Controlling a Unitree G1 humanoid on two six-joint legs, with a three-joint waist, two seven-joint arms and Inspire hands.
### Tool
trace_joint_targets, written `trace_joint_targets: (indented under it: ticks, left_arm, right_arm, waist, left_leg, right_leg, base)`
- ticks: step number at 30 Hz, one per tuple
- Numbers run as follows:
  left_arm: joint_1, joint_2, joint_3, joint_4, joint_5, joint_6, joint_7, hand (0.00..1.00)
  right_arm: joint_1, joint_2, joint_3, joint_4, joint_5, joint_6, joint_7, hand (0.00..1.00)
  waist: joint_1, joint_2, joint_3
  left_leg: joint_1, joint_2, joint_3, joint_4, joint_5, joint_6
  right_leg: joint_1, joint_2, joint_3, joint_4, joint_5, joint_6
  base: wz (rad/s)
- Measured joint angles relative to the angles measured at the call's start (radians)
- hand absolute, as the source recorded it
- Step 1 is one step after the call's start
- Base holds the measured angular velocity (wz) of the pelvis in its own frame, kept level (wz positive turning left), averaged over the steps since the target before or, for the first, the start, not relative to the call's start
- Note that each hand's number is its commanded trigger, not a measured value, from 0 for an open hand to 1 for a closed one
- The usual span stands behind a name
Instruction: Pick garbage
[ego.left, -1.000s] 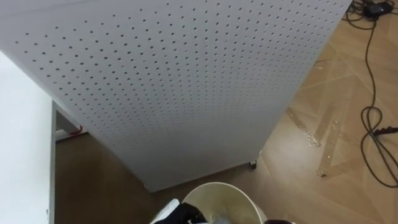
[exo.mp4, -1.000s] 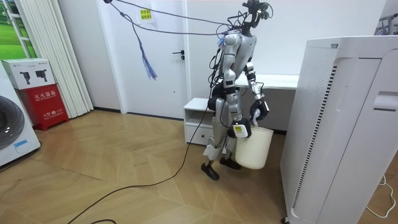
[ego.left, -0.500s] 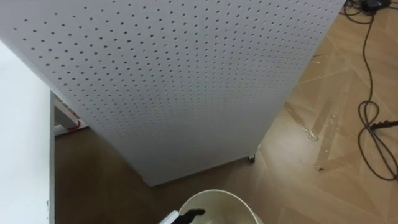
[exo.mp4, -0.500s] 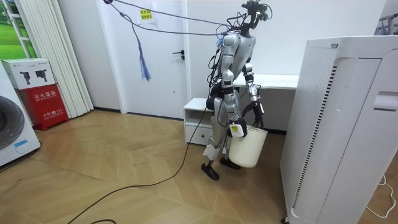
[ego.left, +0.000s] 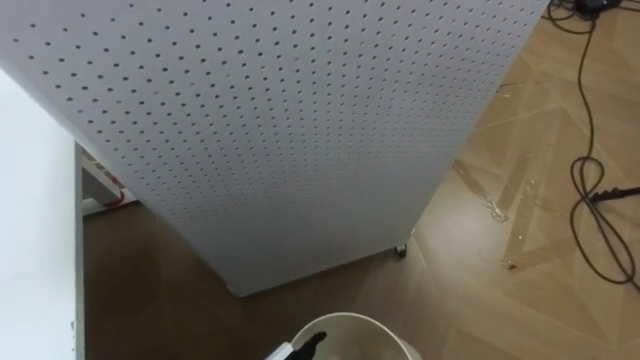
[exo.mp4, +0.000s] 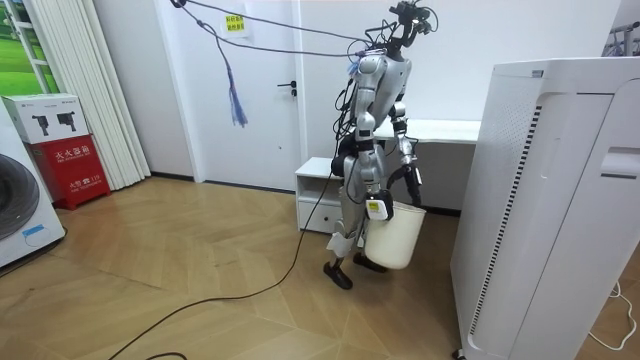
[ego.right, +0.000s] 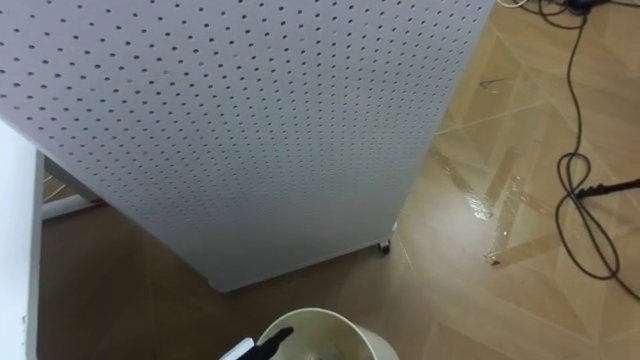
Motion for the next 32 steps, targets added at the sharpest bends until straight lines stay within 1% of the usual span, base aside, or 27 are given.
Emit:
trace_joint_targets:
  ticks: [5,6,8,10,11,12,13,14,15,17,18,19,20,21,22,23,25,26,28,29,30,32]
  left_arm:
    - [0.010,-0.001,0.002,0.041,0.000,0.001,-0.010,0.00]
    - [0.017,0.004,0.009,0.044,0.000,0.001,-0.021,0.00]
    - [0.032,0.005,0.033,0.066,-0.001,0.000,-0.025,0.00]
    - [0.060,0.018,0.061,0.105,-0.003,0.000,-0.025,0.00]
    - [0.065,0.021,0.071,0.119,-0.005,0.000,-0.025,0.00]
    - [0.078,0.029,0.094,0.138,-0.020,0.003,-0.025,0.00]
    - [0.092,0.032,0.112,0.145,-0.032,0.010,-0.024,0.00]
    - [0.102,0.031,0.124,0.154,-0.037,0.009,-0.024,0.00]
    - [0.115,0.030,0.152,0.162,-0.051,0.008,-0.024,0.00]
    - [0.142,0.029,0.194,0.163,-0.063,0.007,-0.020,0.00]
    - [0.166,0.027,0.230,0.163,-0.082,0.004,-0.019,0.00]
    - [0.192,0.026,0.263,0.164,-0.089,0.004,-0.019,0.00]
    - [0.205,0.023,0.283,0.164,-0.099,0.004,-0.019,0.00]
    - [0.231,0.013,0.327,0.164,-0.107,0.007,-0.018,0.00]
    - [0.253,0.004,0.364,0.164,-0.121,0.011,-0.019,0.00]
    - [0.261,0.001,0.380,0.163,-0.122,0.014,-0.019,0.00]
    - [0.290,-0.006,0.425,0.168,-0.151,0.023,-0.020,0.00]
    - [0.297,-0.007,0.434,0.169,-0.163,0.026,-0.021,0.00]
    - [0.329,-0.010,0.457,0.172,-0.225,0.039,-0.025,0.00]
    - [0.334,-0.010,0.462,0.180,-0.240,0.042,-0.026,0.00]
    - [0.337,-0.010,0.465,0.193,-0.266,0.051,-0.026,0.00]
    - [0.336,-0.012,0.491,0.207,-0.280,0.069,-0.031,0.00]
  right_arm:
    - [0.014,-0.003,0.015,0.015,0.000,0.000,0.001,1.00]
    - [0.021,-0.007,0.016,0.016,0.000,0.000,0.001,1.00]
    - [0.039,-0.013,0.017,0.016,0.000,0.000,0.001,1.00]
    - [0.063,-0.015,0.016,0.038,0.006,-0.001,0.003,1.00]
    - [0.070,-0.018,0.016,0.041,0.006,-0.001,0.005,1.00]
    - [0.086,-0.023,0.015,0.042,0.005,-0.001,0.007,1.00]
    - [0.108,-0.030,0.014,0.043,0.005,-0.002,0.007,1.00]
    - [0.121,-0.035,0.014,0.040,0.004,-0.002,0.009,1.00]
    - [0.151,-0.043,0.004,0.031,0.005,-0.002,0.009,1.00]
    - [0.197,-0.049,-0.036,0.039,0.008,0.000,0.006,1.00]
    - [0.227,-0.048,-0.067,0.036,0.001,0.000,0.007,1.00]
    - [0.263,-0.046,-0.094,0.032,-0.001,-0.001,0.008,1.00]
    - [0.277,-0.045,-0.110,0.032,-0.001,-0.001,0.008,1.00]
    - [0.295,-0.048,-0.145,0.030,-0.002,-0.001,0.007,1.00]
    - [0.317,-0.049,-0.170,0.026,-0.004,0.000,0.003,1.00]
    - [0.323,-0.049,-0.180,0.024,-0.007,0.000,-0.002,1.00]
    - [0.346,-0.049,-0.212,0.029,-0.008,0.003,-0.018,1.00]
    - [0.349,-0.049,-0.222,0.031,-0.007,0.006,-0.021,1.00]
    - [0.371,-0.047,-0.241,0.031,-0.008,0.011,-0.037,1.00]
    - [0.371,-0.047,-0.241,0.030,-0.009,0.012,-0.038,1.00]
    - [0.373,-0.045,-0.241,0.030,-0.009,0.015,-0.045,1.00]
    - [0.376,-0.042,-0.252,0.029,-0.010,0.031,-0.053,1.00]
  waist:
    - [0.001,0.000,-0.0004]
    - [0.001,0.001,-0.0008]
    - [0.002,-0.002,-0.0017]
    - [0.001,-0.007,-0.0048]
    - [0.001,-0.009,-0.0072]
    - [0.000,-0.014,-0.0134]
    - [0.000,-0.018,-0.0277]
    - [0.001,-0.019,-0.0325]
    - [-0.002,-0.019,-0.0360]
    - [-0.005,-0.030,-0.0453]
    - [-0.007,-0.040,-0.0563]
    - [-0.010,-0.052,-0.0653]
    - [-0.009,-0.057,-0.0690]
    - [-0.007,-0.062,-0.0720]
    - [-0.007,-0.065,-0.0730]
    - [-0.006,-0.066,-0.0739]
    - [-0.005,-0.066,-0.0718]
    - [-0.004,-0.067,-0.0710]
    - [0.006,-0.068,-0.0693]
    - [0.008,-0.065,-0.0681]
    - [0.012,-0.068,-0.0684]
    - [0.013,-0.067,-0.0682]
  left_leg:
    - [0.012,-0.001,-0.004,-0.002,0.000,0.000]
    - [0.017,-0.003,-0.006,-0.003,0.000,0.000]
    - [0.041,-0.006,-0.006,-0.013,0.000,0.000]
    - [0.090,-0.009,-0.005,-0.032,0.000,0.000]
    - [0.100,-0.010,-0.005,-0.037,0.000,-0.001]
    - [0.118,-0.011,-0.006,-0.047,0.002,-0.004]
    - [0.134,-0.015,-0.009,-0.057,0.004,-0.006]
    - [0.143,-0.016,-0.011,-0.060,0.004,-0.007]
    - [0.168,-0.022,-0.022,-0.068,0.005,-0.008]
    - [0.219,-0.030,-0.031,-0.091,0.007,-0.012]
    - [0.252,-0.035,-0.036,-0.109,0.008,-0.015]
    - [0.282,-0.038,-0.042,-0.118,0.005,-0.020]
    - [0.296,-0.039,-0.044,-0.125,0.005,-0.021]
    - [0.323,-0.041,-0.047,-0.131,0.001,-0.026]
    - [0.344,-0.041,-0.051,-0.138,0.000,-0.028]
    - [0.351,-0.041,-0.053,-0.139,-0.001,-0.030]
    - [0.374,-0.039,-0.062,-0.142,-0.004,-0.037]
    - [0.381,-0.038,-0.065,-0.142,-0.005,-0.039]
    - [0.413,-0.036,-0.068,-0.150,-0.010,-0.047]
    - [0.418,-0.035,-0.069,-0.153,-0.011,-0.049]
    - [0.426,-0.034,-0.071,-0.158,-0.010,-0.052]
    - [0.430,-0.034,-0.073,-0.159,-0.011,-0.054]
  right_leg:
    - [0.018,0.002,-0.021,-0.006,0.000,-0.001]
    - [0.025,0.002,-0.024,-0.009,0.000,-0.001]
    - [0.047,0.000,-0.025,-0.015,0.000,-0.001]
    - [0.090,0.000,-0.026,-0.023,0.000,-0.001]
    - [0.098,0.000,-0.026,-0.025,0.000,-0.001]
    - [0.118,0.001,-0.029,-0.038,0.000,-0.001]
    - [0.141,0.002,-0.034,-0.061,0.000,-0.001]
    - [0.154,0.002,-0.039,-0.068,0.000,-0.001]
    - [0.184,0.000,-0.051,-0.080,0.000,-0.001]
    - [0.240,-0.001,-0.065,-0.109,-0.001,0.000]
    - [0.280,0.000,-0.072,-0.132,-0.001,0.000]
    - [0.314,0.002,-0.076,-0.150,-0.001,0.000]
    - [0.329,0.002,-0.077,-0.157,-0.001,0.000]
    - [0.358,0.004,-0.080,-0.168,-0.001,0.000]
    - [0.377,0.005,-0.090,-0.179,-0.001,0.000]
    - [0.387,0.005,-0.097,-0.182,-0.001,0.000]
    - [0.417,0.008,-0.125,-0.184,-0.001,0.000]
    - [0.426,0.009,-0.133,-0.187,-0.001,0.000]
    - [0.455,0.009,-0.133,-0.199,-0.001,0.000]
    - [0.457,0.010,-0.133,-0.199,-0.001,0.000]
    - [0.462,0.014,-0.133,-0.199,-0.001,0.000]
    - [0.467,0.017,-0.131,-0.199,-0.001,0.000]
  base:
    - [0.05]
    - [0.04]
    - [0.00]
    - [0.00]
    - [0.00]
    - [0.05]
    - [0.07]
    - [0.15]
    - [0.24]
    - [0.21]
    - [0.12]
    - [0.11]
    - [0.06]
    - [0.04]
    - [0.06]
    - [0.09]
    - [0.10]
    - [0.07]
    - [0.02]
    - [0.00]
    - [0.00]
    - [0.00]
